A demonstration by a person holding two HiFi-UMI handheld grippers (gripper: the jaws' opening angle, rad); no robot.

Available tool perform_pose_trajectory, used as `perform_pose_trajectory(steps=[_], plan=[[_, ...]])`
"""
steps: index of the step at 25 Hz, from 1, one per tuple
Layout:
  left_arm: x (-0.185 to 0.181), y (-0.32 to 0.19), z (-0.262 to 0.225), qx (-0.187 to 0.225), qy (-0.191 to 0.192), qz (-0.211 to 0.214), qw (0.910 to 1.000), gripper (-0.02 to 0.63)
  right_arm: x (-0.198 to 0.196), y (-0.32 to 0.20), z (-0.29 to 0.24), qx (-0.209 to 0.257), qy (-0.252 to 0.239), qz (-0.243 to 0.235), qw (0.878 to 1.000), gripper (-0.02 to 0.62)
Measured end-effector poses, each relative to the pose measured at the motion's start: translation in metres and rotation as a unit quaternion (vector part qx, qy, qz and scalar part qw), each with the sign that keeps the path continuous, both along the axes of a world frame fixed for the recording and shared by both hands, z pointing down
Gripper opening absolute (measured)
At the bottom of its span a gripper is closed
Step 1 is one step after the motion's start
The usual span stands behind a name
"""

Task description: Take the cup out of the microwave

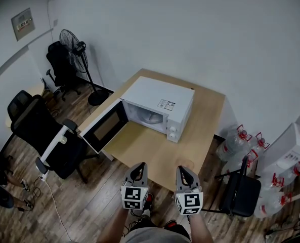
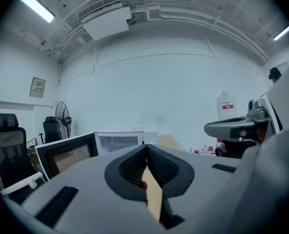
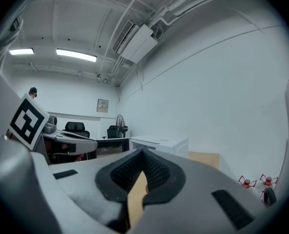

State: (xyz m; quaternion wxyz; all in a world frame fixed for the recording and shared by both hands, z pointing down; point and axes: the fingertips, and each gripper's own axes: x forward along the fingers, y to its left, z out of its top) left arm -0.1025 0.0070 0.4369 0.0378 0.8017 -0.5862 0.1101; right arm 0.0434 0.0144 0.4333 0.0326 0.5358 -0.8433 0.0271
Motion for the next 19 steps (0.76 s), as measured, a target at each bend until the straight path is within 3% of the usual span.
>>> perform_pose_trajectory(steps=[19], plan=[[-0.0001, -0.0011, 0.0024, -0.002, -0.001, 0.000, 1.0000, 0.023, 0.0024, -0.0011, 0.0015, -0.002, -0.001, 0.006, 1.000, 0.018]])
